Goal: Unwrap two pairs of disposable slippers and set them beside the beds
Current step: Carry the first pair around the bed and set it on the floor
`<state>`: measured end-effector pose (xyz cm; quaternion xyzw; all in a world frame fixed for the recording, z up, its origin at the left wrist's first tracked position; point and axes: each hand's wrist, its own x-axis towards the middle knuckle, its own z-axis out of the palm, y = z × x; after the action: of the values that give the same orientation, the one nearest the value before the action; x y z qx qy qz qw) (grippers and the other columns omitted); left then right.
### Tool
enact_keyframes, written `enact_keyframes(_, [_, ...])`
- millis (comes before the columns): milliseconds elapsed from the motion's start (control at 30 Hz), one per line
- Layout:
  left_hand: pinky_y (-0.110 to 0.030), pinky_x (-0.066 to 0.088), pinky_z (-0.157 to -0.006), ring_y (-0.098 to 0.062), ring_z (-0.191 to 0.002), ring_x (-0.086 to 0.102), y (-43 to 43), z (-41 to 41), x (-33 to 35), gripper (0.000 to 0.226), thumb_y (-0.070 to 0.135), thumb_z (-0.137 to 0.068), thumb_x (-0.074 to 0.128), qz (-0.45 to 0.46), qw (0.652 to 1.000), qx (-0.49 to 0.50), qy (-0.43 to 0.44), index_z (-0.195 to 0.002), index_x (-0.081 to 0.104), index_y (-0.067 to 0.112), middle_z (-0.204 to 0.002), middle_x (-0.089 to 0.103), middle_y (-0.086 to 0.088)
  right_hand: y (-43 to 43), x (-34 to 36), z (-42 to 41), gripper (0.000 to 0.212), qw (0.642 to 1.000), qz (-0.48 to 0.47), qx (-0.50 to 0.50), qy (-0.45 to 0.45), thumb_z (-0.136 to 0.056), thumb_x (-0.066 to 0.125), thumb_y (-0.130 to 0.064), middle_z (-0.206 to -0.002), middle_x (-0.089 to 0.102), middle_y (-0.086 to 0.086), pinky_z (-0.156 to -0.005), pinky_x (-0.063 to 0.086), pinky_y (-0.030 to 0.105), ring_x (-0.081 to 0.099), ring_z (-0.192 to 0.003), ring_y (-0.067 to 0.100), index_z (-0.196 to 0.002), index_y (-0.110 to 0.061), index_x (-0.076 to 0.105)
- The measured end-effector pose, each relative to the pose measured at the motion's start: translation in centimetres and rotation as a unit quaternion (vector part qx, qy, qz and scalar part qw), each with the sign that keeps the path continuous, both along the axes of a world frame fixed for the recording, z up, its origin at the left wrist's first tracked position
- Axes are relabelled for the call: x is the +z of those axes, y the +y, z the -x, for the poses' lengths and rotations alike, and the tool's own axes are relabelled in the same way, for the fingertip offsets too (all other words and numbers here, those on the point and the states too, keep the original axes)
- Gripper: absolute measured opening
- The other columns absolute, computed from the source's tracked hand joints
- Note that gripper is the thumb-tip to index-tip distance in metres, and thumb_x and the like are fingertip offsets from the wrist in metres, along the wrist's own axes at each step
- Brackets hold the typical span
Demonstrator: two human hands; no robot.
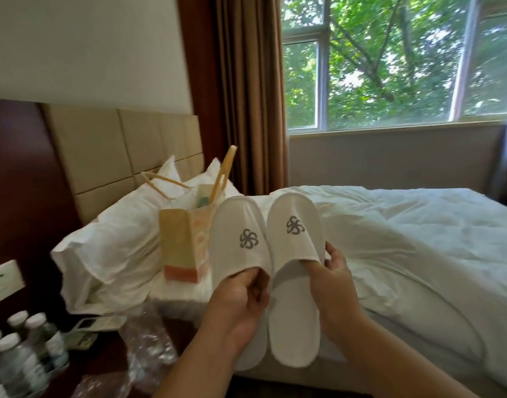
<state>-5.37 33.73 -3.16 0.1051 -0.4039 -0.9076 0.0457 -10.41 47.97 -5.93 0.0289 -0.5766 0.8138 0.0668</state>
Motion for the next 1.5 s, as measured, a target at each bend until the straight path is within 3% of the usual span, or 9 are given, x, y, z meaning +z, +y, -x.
enact_keyframes(100, [-0.023, 0.031, -0.043, -0.009, -0.051, 0.052, 4.3, 3.9, -0.4, 0.020, 0.002, -0.090, 0.057, 0.076, 0.997, -0.012, 0.000, -0.088, 0.071, 0.015, -0.064, 0.066, -0.001, 4.5, -0.6, 2.3, 0.048, 0.999, -0.022, -0.043, 0.008, -0.070, 0.076, -0.051, -0.102, 0.076, -0.007, -0.067, 0.064, 0.046, 0.076, -0.087, 0.021, -0.115, -0.052, 0.057])
enact_keyframes(233, [-0.027, 0.031, -0.049, -0.011, -0.059, 0.055, 10.4, 10.1, -0.9, 0.031, -0.003, -0.088, 0.053, 0.135, 0.990, -0.035, 0.025, -0.082, 0.077, 0.015, -0.073, 0.070, -0.003, 10.7, -0.5, 6.8, 0.053, 0.995, -0.027, -0.095, 0.001, -0.069, 0.072, -0.054, -0.103, 0.073, -0.012, -0.066, 0.064, 0.044, 0.074, -0.089, 0.018, -0.119, -0.054, 0.055])
enact_keyframes(400, [-0.033, 0.030, -0.053, -0.017, -0.064, 0.045, 18.3, 18.4, 2.8, 0.019, 0.001, -0.058, 0.068, 0.223, 0.972, -0.060, 0.033, -0.072, 0.076, 0.012, -0.068, 0.063, -0.003, 18.9, 3.6, 13.3, 0.042, 0.985, -0.054, -0.165, -0.014, -0.086, 0.067, -0.043, -0.109, 0.071, -0.014, -0.076, 0.063, 0.045, 0.071, -0.096, 0.015, -0.123, -0.057, 0.052])
enact_keyframes(533, [-0.034, 0.033, -0.054, -0.021, -0.064, 0.050, 24.7, 23.4, 9.6, 0.031, 0.011, -0.052, 0.082, 0.214, 0.971, -0.102, 0.031, -0.083, 0.079, 0.015, -0.073, 0.068, -0.007, 25.7, 10.2, 16.7, 0.048, 0.973, -0.065, -0.219, -0.041, -0.082, 0.064, -0.053, -0.105, 0.070, -0.020, -0.072, 0.063, 0.034, 0.070, -0.092, 0.006, -0.127, -0.058, 0.048])
enact_keyframes(633, [-0.029, 0.033, -0.052, -0.014, -0.053, 0.053, 30.2, 25.7, 15.4, 0.030, 0.010, -0.044, 0.083, 0.163, 0.977, -0.134, 0.010, -0.073, 0.080, 0.011, -0.062, 0.064, -0.005, 31.0, 16.0, 17.5, 0.055, 0.961, -0.069, -0.262, -0.052, -0.072, 0.060, -0.061, -0.096, 0.069, -0.027, -0.059, 0.056, 0.018, 0.069, -0.082, -0.004, -0.127, -0.058, 0.049])
enact_keyframes(900, [-0.030, 0.040, -0.058, -0.015, -0.060, 0.054, 43.7, 27.2, 30.3, 0.014, 0.002, -0.076, 0.073, 0.176, 0.944, -0.274, 0.049, -0.090, 0.074, 0.005, -0.069, 0.064, -0.005, 44.6, 31.1, 16.6, 0.047, 0.927, -0.095, -0.358, -0.064, -0.093, 0.059, -0.041, -0.112, 0.067, -0.015, -0.072, 0.059, 0.032, 0.068, -0.098, 0.010, -0.137, -0.050, 0.047])
enact_keyframes(1133, [-0.030, 0.039, -0.058, -0.015, -0.061, 0.051, 54.1, 26.1, 40.2, 0.018, 0.007, -0.072, 0.076, 0.148, 0.923, -0.345, 0.088, -0.087, 0.070, 0.013, -0.071, 0.059, -0.004, 55.4, 41.5, 13.5, 0.042, 0.908, -0.119, -0.400, -0.035, -0.091, 0.060, -0.041, -0.111, 0.068, -0.015, -0.063, 0.062, 0.033, 0.070, -0.094, 0.012, -0.131, -0.053, 0.051])
enact_keyframes(1333, [-0.027, 0.041, -0.056, -0.014, -0.060, 0.052, 61.8, 24.2, 45.0, 0.018, 0.012, -0.069, 0.078, 0.141, 0.905, -0.384, 0.118, -0.084, 0.070, 0.013, -0.069, 0.054, -0.007, 62.7, 47.4, 10.5, 0.042, 0.895, -0.146, -0.422, -0.017, -0.095, 0.060, -0.045, -0.120, 0.066, -0.007, -0.078, 0.062, 0.051, 0.069, -0.103, 0.022, -0.135, -0.050, 0.048])
enact_keyframes(1500, [-0.029, 0.044, -0.065, -0.013, -0.060, 0.056, 66.8, 23.6, 47.6, 0.006, 0.011, -0.070, 0.080, 0.130, 0.895, -0.411, 0.115, -0.072, 0.075, 0.015, -0.068, 0.059, -0.006, 66.7, 50.1, 8.4, 0.035, 0.876, -0.158, -0.456, -0.007, -0.095, 0.060, -0.046, -0.114, 0.067, -0.011, -0.062, 0.059, 0.030, 0.067, -0.096, 0.013, -0.129, -0.048, 0.051])
